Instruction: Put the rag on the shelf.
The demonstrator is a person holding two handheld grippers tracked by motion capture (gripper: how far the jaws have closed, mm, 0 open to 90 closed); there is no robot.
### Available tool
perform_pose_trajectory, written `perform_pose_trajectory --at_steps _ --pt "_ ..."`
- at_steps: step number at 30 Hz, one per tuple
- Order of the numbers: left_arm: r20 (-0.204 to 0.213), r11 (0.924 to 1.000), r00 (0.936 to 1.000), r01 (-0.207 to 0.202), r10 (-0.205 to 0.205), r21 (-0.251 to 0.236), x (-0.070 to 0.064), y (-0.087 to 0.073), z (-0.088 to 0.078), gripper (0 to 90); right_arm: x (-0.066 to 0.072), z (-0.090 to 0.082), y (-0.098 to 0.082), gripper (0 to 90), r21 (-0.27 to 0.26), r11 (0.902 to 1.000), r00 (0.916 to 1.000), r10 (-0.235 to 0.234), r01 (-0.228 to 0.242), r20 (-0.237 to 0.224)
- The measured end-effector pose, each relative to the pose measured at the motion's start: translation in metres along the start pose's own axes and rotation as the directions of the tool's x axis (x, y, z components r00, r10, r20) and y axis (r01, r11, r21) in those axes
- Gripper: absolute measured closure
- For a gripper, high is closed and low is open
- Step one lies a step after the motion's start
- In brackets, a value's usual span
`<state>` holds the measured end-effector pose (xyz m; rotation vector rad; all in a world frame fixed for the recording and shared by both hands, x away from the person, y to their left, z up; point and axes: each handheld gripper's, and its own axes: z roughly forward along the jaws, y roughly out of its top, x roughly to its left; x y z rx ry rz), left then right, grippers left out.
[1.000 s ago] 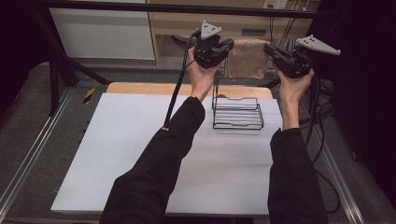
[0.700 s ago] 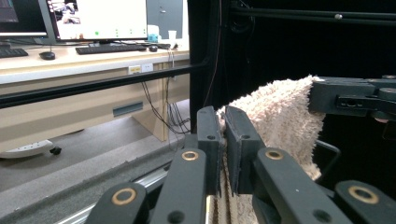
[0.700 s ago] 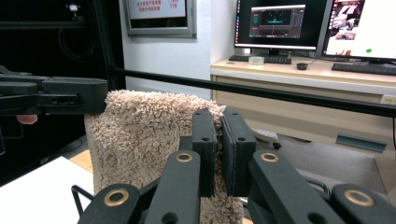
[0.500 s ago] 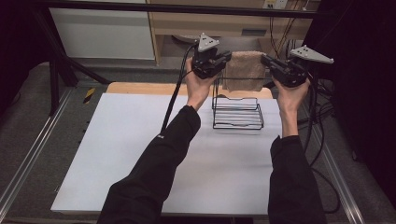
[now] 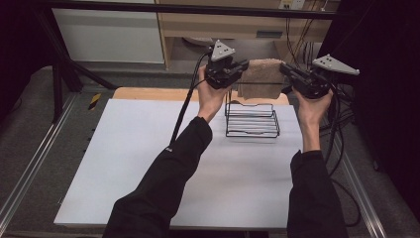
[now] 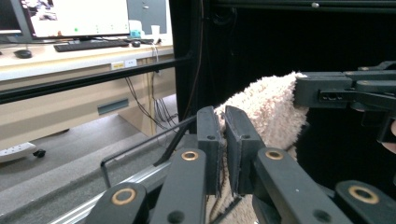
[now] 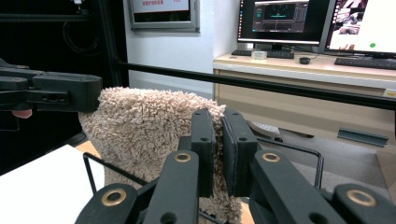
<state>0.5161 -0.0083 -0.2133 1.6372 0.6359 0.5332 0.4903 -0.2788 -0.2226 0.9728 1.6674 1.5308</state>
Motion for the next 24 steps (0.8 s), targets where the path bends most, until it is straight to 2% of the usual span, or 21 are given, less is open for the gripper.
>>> perform_pose_trajectory --at_steps 9,18,24 --pt "0.013 0.9999 0.9999 0.000 -0.001 0.016 -0.003 -0.007 -0.001 84.3 0.001 -0.006 -0.007 83.9 0.014 0.9999 1.0000 -0.007 0.007 -0.005" --pt "0.037 0.9990 0.9989 -0.029 0.027 0.034 -0.008 -0.011 -0.007 84.2 0.003 -0.011 -0.013 83.6 0.025 0.9995 0.9997 -0.017 0.018 -0.015" --pt "0.048 0.9988 0.9986 -0.022 0.020 0.045 -0.011 -0.018 -0.011 84.0 0.006 -0.015 -0.018 83.5 0.027 0.9994 0.9995 -0.022 0.022 -0.023"
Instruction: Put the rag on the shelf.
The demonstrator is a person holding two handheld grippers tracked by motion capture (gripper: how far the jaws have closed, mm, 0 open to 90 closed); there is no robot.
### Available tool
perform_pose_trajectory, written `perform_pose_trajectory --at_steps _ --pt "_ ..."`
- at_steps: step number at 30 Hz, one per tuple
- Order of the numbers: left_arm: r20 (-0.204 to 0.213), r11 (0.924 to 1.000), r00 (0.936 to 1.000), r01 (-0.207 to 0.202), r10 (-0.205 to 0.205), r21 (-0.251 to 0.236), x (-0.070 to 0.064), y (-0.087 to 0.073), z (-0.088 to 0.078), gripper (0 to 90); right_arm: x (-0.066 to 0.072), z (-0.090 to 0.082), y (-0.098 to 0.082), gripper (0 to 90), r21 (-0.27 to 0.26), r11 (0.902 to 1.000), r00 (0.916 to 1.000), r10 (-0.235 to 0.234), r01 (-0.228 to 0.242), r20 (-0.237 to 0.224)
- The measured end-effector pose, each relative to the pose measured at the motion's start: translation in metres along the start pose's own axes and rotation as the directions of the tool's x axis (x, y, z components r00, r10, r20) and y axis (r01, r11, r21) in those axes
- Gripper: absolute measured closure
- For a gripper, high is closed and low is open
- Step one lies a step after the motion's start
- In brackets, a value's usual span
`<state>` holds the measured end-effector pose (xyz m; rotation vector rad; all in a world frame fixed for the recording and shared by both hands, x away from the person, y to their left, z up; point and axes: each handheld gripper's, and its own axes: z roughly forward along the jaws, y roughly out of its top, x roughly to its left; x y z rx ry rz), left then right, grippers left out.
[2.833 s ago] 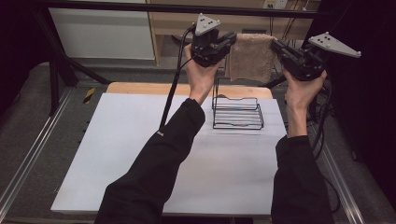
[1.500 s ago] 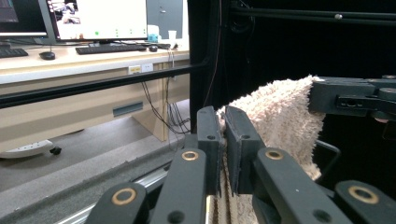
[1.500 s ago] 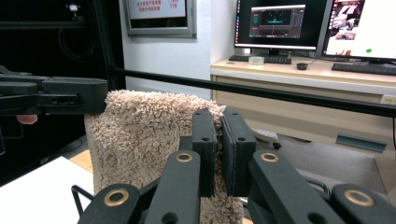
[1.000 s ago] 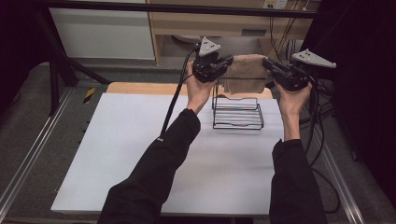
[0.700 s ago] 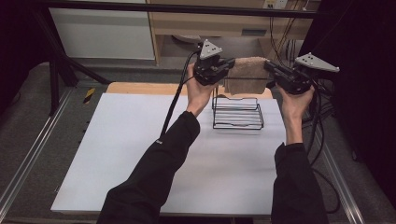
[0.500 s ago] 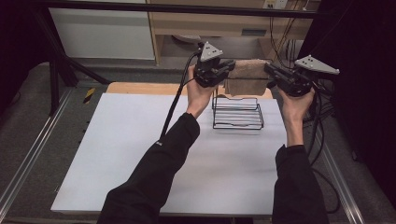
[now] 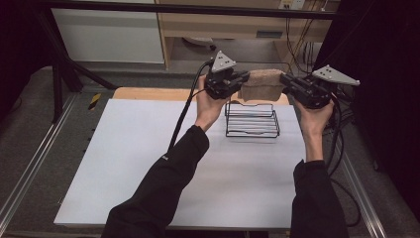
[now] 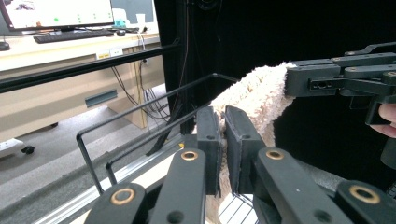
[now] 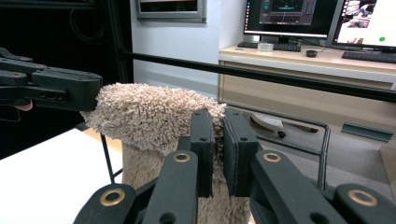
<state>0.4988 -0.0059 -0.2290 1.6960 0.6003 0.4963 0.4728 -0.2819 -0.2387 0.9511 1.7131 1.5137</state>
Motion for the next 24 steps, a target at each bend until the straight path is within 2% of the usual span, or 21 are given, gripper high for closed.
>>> perform_pose_trajectory --at_steps 6,17,20,24 --pt "0.011 0.9993 0.9998 0.018 -0.018 0.034 -0.001 -0.008 0.001 83.5 0.002 -0.003 -0.006 83.2 0.020 0.9998 0.9999 -0.002 0.002 -0.014" --pt "0.024 0.9978 0.9995 0.019 -0.021 0.064 -0.005 -0.017 -0.002 82.0 0.004 -0.009 -0.016 82.9 0.058 0.9982 0.9993 -0.008 0.010 -0.038" --pt "0.031 0.9974 0.9991 0.028 -0.030 0.066 -0.004 -0.013 -0.006 79.2 0.004 -0.009 -0.019 82.9 0.062 0.9980 0.9992 -0.006 0.009 -0.040" --pt "0.027 0.9981 0.9984 0.049 -0.050 0.037 -0.001 -0.001 -0.014 76.3 0.004 -0.009 -0.021 83.0 0.064 0.9980 0.9991 -0.003 0.005 -0.042"
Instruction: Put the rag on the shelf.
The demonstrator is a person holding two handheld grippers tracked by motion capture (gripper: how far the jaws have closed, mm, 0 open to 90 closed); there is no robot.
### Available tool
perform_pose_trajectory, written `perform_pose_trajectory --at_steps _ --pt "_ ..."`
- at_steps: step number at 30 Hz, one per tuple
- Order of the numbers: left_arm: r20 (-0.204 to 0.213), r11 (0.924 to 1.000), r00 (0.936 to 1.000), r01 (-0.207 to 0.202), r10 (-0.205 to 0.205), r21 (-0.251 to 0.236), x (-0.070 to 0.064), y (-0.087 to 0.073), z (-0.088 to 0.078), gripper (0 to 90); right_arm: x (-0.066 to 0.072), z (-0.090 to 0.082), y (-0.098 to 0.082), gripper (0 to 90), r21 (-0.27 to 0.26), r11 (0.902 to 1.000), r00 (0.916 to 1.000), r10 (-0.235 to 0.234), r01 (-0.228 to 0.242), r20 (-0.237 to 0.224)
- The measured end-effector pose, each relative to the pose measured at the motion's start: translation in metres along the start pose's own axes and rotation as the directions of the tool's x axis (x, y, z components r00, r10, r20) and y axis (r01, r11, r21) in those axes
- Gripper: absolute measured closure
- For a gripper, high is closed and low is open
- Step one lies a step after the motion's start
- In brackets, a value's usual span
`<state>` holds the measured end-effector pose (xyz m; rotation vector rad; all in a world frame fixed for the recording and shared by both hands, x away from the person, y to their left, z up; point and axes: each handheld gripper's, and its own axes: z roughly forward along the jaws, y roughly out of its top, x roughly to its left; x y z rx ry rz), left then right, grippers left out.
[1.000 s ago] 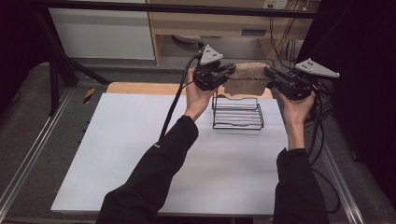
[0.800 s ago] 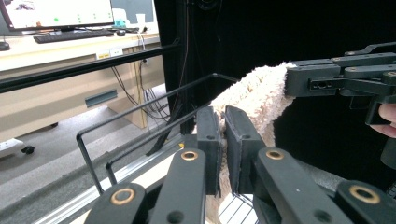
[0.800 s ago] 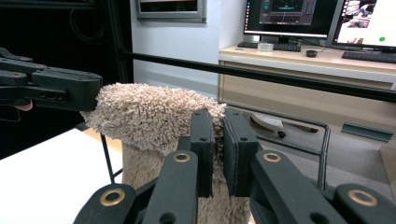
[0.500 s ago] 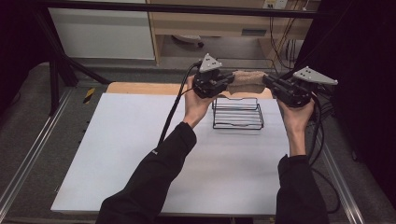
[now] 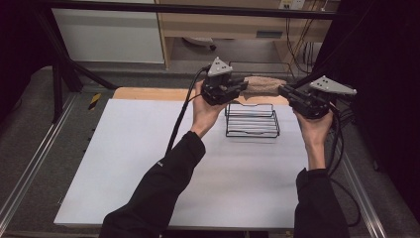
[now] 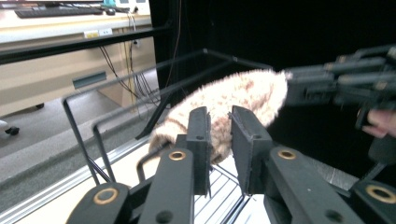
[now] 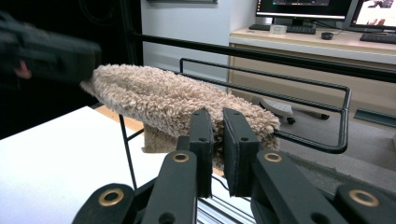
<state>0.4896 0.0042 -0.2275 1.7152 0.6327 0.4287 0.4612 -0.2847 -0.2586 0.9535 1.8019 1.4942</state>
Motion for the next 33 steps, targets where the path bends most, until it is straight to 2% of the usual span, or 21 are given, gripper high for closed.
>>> perform_pose_trajectory --at_steps 3,6,9,13,21,26,29,31,33 --pt "-0.013 0.9999 0.9998 0.017 -0.017 -0.004 0.001 0.009 -0.002 76.5 0.000 0.000 -0.001 83.0 0.002 1.0000 1.0000 -0.006 0.006 0.000" --pt "-0.015 0.9994 0.9997 0.020 -0.020 0.029 0.000 0.012 0.004 80.8 0.000 0.000 -0.002 82.9 0.000 1.0000 1.0000 -0.005 0.005 -0.002" --pt "-0.003 0.9974 0.9996 0.029 -0.029 0.066 -0.002 0.007 0.012 83.9 0.000 0.000 -0.003 82.8 0.002 1.0000 1.0000 -0.007 0.007 -0.005" --pt "0.016 0.9946 0.9998 0.014 -0.015 0.103 -0.005 -0.003 0.017 86.4 0.001 -0.001 -0.004 81.5 0.006 0.9999 0.9999 -0.011 0.011 -0.009" --pt "0.014 0.9916 0.9998 0.011 -0.013 0.129 -0.003 -0.012 0.020 88.3 -0.001 -0.003 -0.009 74.5 0.023 0.9997 0.9992 0.008 -0.007 -0.039" --pt "0.010 0.9905 0.9999 0.007 -0.009 0.137 -0.002 -0.015 0.021 88.7 0.001 -0.012 -0.004 69.4 0.013 0.9999 0.9981 0.003 -0.002 -0.062" --pt "0.007 0.9892 1.0000 -0.006 0.005 0.146 -0.003 -0.019 0.023 88.8 0.003 -0.013 0.001 69.8 0.006 1.0000 0.9978 0.001 0.000 -0.066" --pt "0.007 0.9883 0.9999 -0.012 0.012 0.152 -0.003 -0.021 0.024 88.8 0.005 -0.013 0.004 75.9 0.011 0.9999 0.9976 0.004 -0.004 -0.070" --pt "0.006 0.9874 0.9999 -0.013 0.012 0.158 -0.003 -0.024 0.026 88.8 0.007 -0.008 0.004 83.1 0.047 0.9987 0.9976 0.026 -0.023 -0.064"
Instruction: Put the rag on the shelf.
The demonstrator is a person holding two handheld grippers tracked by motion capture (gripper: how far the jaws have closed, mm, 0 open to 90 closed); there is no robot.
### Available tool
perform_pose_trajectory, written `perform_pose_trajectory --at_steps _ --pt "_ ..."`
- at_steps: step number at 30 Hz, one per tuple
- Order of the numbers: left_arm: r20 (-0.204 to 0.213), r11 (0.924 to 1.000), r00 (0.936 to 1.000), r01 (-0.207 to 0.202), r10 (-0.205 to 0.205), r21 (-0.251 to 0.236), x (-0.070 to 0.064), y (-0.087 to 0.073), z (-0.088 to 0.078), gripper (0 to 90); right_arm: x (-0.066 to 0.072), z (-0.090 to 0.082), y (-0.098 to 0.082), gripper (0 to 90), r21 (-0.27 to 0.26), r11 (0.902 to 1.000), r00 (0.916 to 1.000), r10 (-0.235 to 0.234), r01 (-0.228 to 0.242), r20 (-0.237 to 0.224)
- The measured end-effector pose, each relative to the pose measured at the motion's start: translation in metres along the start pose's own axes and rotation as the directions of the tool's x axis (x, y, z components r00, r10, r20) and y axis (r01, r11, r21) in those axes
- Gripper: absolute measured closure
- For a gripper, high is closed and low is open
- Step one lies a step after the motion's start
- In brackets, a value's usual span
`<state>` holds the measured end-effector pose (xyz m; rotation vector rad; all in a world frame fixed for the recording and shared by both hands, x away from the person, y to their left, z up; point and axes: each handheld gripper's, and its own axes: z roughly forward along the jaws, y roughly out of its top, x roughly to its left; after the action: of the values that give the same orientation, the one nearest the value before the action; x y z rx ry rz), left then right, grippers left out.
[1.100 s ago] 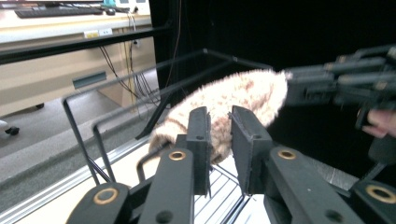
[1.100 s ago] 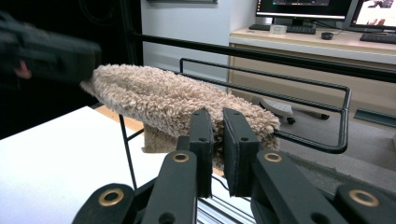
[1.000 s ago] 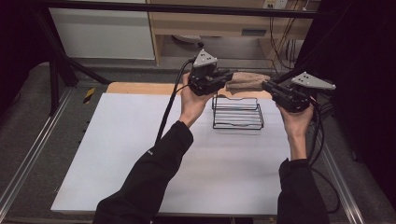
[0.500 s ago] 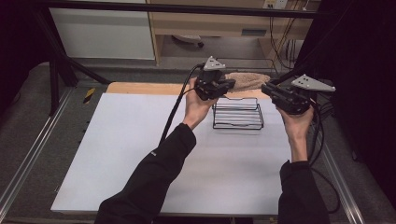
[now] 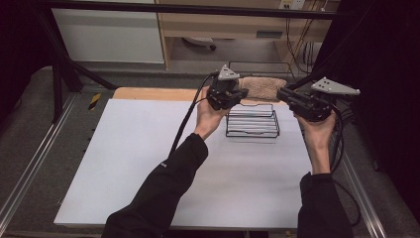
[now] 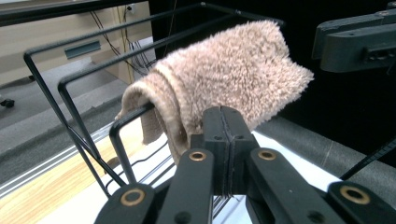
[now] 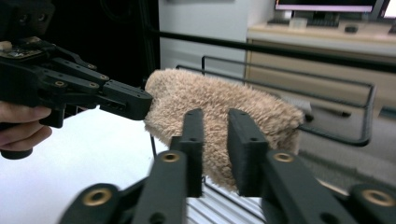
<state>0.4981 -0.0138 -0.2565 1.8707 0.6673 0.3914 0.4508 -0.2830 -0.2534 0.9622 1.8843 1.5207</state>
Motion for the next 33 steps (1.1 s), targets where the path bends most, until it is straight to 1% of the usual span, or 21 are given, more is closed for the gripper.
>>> perform_pose_trajectory --at_steps 3,5,8,10,11,12,14,17,21,23,26,29,33 --pt "-0.005 0.9999 1.0000 -0.003 0.003 0.010 0.000 -0.003 0.003 88.9 0.000 0.008 -0.005 89.3 0.046 0.9986 0.9996 0.026 -0.026 0.013" --pt "-0.012 0.9999 0.9999 -0.007 0.007 0.014 0.001 -0.005 0.005 88.8 -0.002 0.013 -0.011 90.0 0.062 0.9967 0.9984 0.051 -0.053 0.022" --pt "-0.022 0.9998 0.9998 0.000 0.000 0.020 0.003 -0.008 0.008 88.8 -0.006 0.020 -0.019 90.0 0.080 0.9946 0.9964 0.062 -0.066 0.058" --pt "-0.024 0.9998 0.9997 0.007 -0.007 0.018 0.005 -0.009 0.010 88.7 -0.007 0.023 -0.022 90.0 0.087 0.9940 0.9948 0.059 -0.066 0.083" --pt "-0.025 0.9998 0.9997 0.007 -0.007 0.020 0.005 -0.009 0.010 88.8 -0.008 0.024 -0.024 90.0 0.089 0.9942 0.9942 0.052 -0.061 0.094" --pt "-0.026 0.9998 0.9996 0.007 -0.006 0.018 0.005 -0.010 0.011 88.8 -0.009 0.025 -0.025 90.0 0.085 0.9943 0.9935 0.057 -0.065 0.099" --pt "-0.026 0.9999 0.9996 0.008 -0.008 0.015 0.006 -0.010 0.012 88.7 -0.010 0.026 -0.026 90.0 0.074 0.9948 0.9932 0.062 -0.069 0.099" --pt "-0.024 0.9999 0.9997 0.008 -0.008 0.014 0.006 -0.010 0.011 88.6 -0.010 0.025 -0.027 89.5 0.069 0.9956 0.9938 0.057 -0.064 0.096" --pt "-0.015 0.9999 0.9999 0.003 -0.003 0.010 0.004 -0.010 0.007 87.6 -0.008 0.021 -0.025 86.0 0.056 0.9971 0.9954 0.046 -0.051 0.085" --pt "-0.014 1.0000 0.9999 0.000 0.000 0.008 0.003 -0.010 0.004 87.0 -0.006 0.017 -0.023 84.5 0.048 0.9973 0.9960 0.051 -0.054 0.073" --pt "-0.010 1.0000 0.9999 -0.001 0.001 0.002 0.003 -0.009 -0.002 85.3 -0.003 0.013 -0.019 79.3 0.048 0.9978 0.9972 0.042 -0.045 0.062" --pt "-0.012 1.0000 0.9999 0.000 0.000 0.001 0.003 -0.010 -0.008 82.2 0.000 0.009 -0.015 74.9 0.049 0.9977 0.9979 0.045 -0.047 0.046" --pt "-0.013 1.0000 0.9999 0.001 -0.001 -0.002 0.003 -0.013 -0.018 75.0 0.005 0.005 -0.009 67.2 0.055 0.9977 0.9982 0.037 -0.040 0.047"
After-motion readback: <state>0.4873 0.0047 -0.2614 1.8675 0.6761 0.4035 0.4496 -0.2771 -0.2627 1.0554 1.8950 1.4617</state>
